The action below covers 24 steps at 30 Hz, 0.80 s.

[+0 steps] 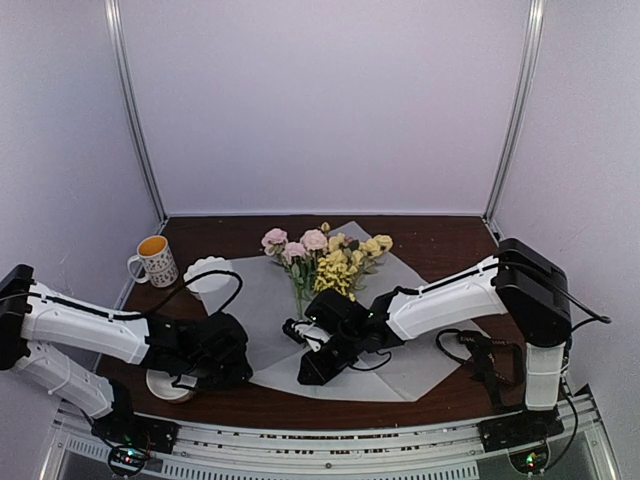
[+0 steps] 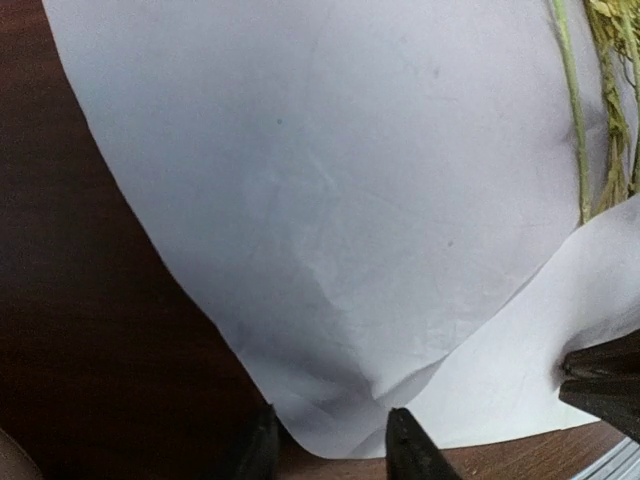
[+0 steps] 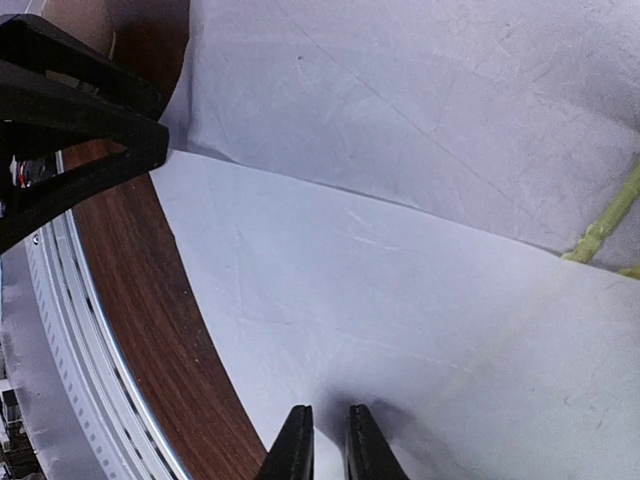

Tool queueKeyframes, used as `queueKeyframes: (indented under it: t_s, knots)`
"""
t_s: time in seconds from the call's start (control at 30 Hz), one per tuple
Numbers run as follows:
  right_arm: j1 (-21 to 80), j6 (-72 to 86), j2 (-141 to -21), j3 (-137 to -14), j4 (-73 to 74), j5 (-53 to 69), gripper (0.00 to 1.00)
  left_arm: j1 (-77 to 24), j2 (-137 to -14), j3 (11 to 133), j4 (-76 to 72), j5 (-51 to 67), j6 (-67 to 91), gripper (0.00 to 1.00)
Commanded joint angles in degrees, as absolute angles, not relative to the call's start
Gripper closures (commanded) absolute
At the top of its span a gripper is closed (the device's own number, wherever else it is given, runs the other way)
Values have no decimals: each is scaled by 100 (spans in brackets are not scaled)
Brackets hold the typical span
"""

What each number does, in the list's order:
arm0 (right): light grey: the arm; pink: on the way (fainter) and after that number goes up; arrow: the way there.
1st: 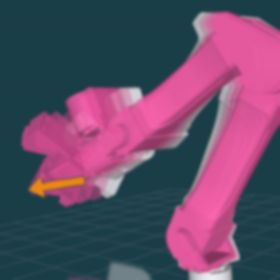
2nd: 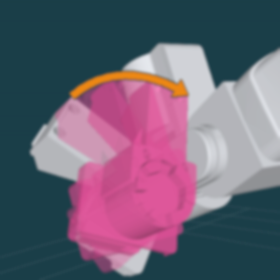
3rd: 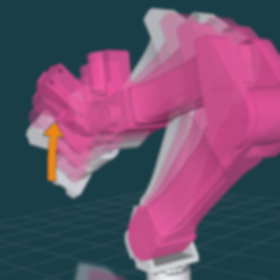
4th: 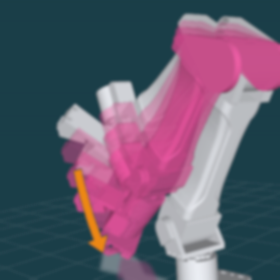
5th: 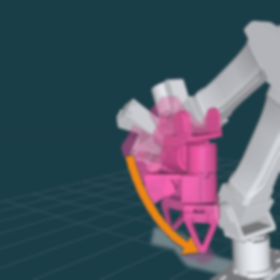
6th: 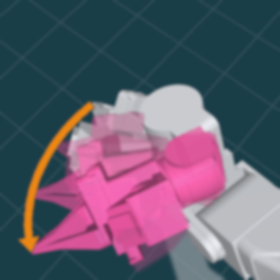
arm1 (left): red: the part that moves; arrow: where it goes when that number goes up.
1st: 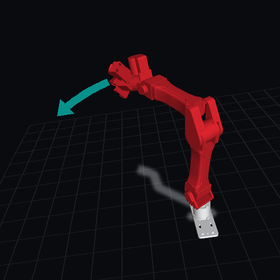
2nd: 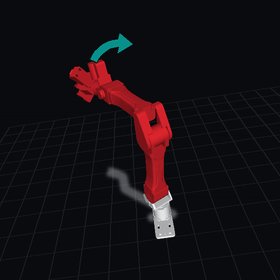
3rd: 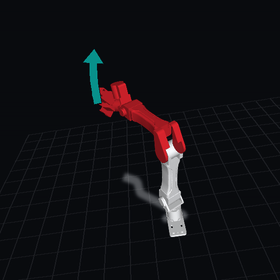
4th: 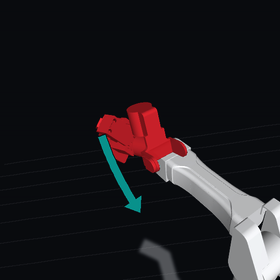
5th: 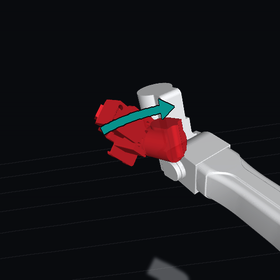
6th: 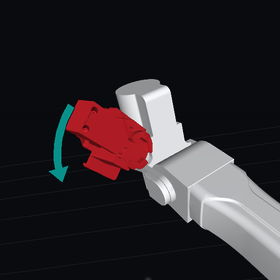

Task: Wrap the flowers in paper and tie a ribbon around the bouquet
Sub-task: Adjust the 1/4-folded wrapping paper at the center of the board, then pick up the one-fourth-folded wrapping paper from the center of the board.

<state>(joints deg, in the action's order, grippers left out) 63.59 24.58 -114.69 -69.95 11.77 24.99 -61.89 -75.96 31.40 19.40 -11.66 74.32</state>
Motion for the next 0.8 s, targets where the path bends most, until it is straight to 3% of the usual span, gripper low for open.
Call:
queueKeyframes:
  t_s: [0.0,0.3,0.6,0.77]
  knots:
    - [6313,2558,-11677,-6849,1406,2366,86,-6065,-7222,2932,2231,-1401,7520,53]
    - [6315,2584,-11648,-6796,1309,2390,87,-5230,-7078,2796,2141,-1400,6868,29]
    - [6313,2589,-11585,-6697,1217,2391,87,-4747,-7719,2821,1063,-896,6098,26]
    - [6311,2609,-11560,-6657,1177,2393,87,-4667,-7800,2550,326,-550,6156,30]
